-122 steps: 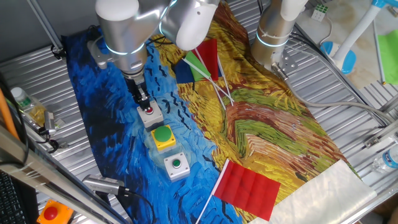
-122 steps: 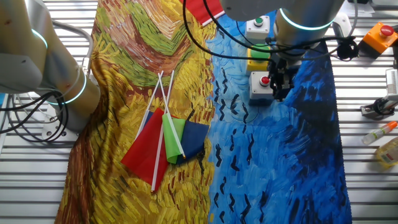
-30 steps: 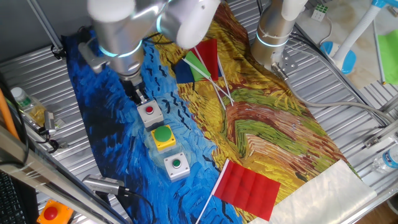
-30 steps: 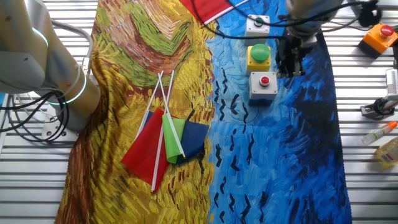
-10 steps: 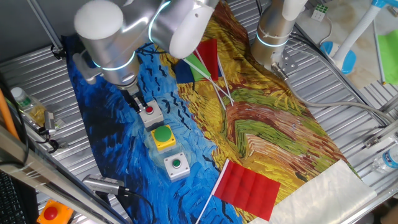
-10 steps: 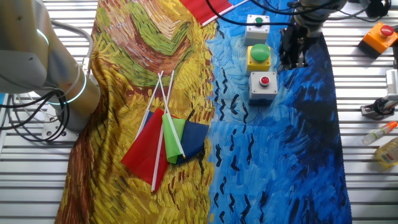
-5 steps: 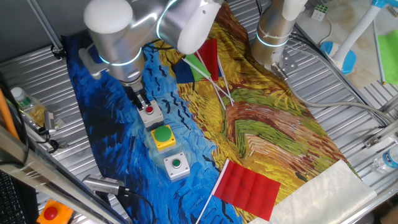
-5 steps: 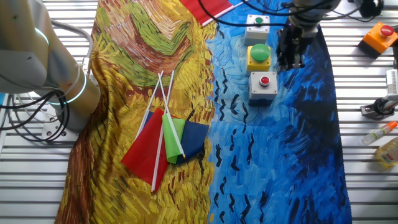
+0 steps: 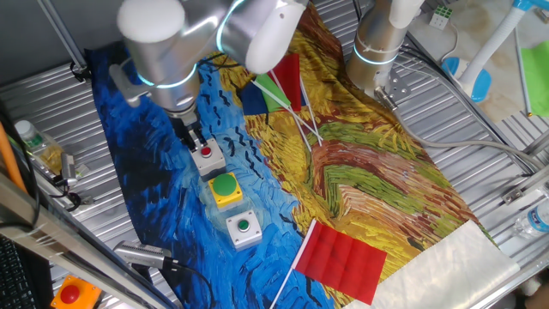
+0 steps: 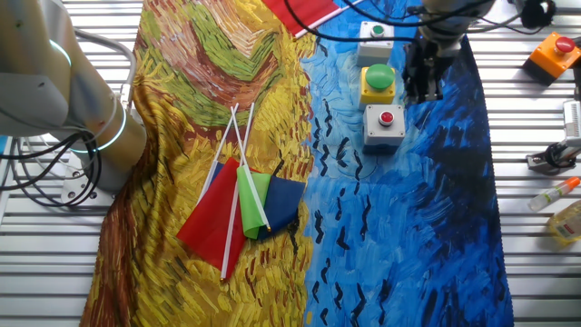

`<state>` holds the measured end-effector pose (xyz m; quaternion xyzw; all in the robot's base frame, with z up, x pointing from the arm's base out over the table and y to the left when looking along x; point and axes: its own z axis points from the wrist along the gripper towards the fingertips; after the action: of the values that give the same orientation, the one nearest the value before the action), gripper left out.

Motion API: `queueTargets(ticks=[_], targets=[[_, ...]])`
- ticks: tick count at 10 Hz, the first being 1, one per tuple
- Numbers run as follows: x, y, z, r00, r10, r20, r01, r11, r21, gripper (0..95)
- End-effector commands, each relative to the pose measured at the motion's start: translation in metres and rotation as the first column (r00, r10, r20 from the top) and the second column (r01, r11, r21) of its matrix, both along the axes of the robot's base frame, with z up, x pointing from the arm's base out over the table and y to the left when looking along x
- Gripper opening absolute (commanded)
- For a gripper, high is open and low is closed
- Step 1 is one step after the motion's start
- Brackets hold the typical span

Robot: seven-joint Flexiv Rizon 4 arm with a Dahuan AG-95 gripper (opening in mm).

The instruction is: Press three buttons from left to right in sequence

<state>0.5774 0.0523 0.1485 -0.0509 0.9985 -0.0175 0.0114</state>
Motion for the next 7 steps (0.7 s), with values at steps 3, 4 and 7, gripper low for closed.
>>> queueTargets(ticks=[3, 4, 7], targets=[[0.0018, 0.0005, -0.0005, 0.999, 0.008, 0.043, -0.009, 1.0, 0.022, 0.0], [0.0018, 0.0005, -0.0005, 0.999, 0.02, 0.031, -0.021, 0.999, 0.025, 0.0], [0.0018, 0.0005, -0.0005, 0.999, 0.026, 0.027, -0.027, 0.999, 0.027, 0.0]])
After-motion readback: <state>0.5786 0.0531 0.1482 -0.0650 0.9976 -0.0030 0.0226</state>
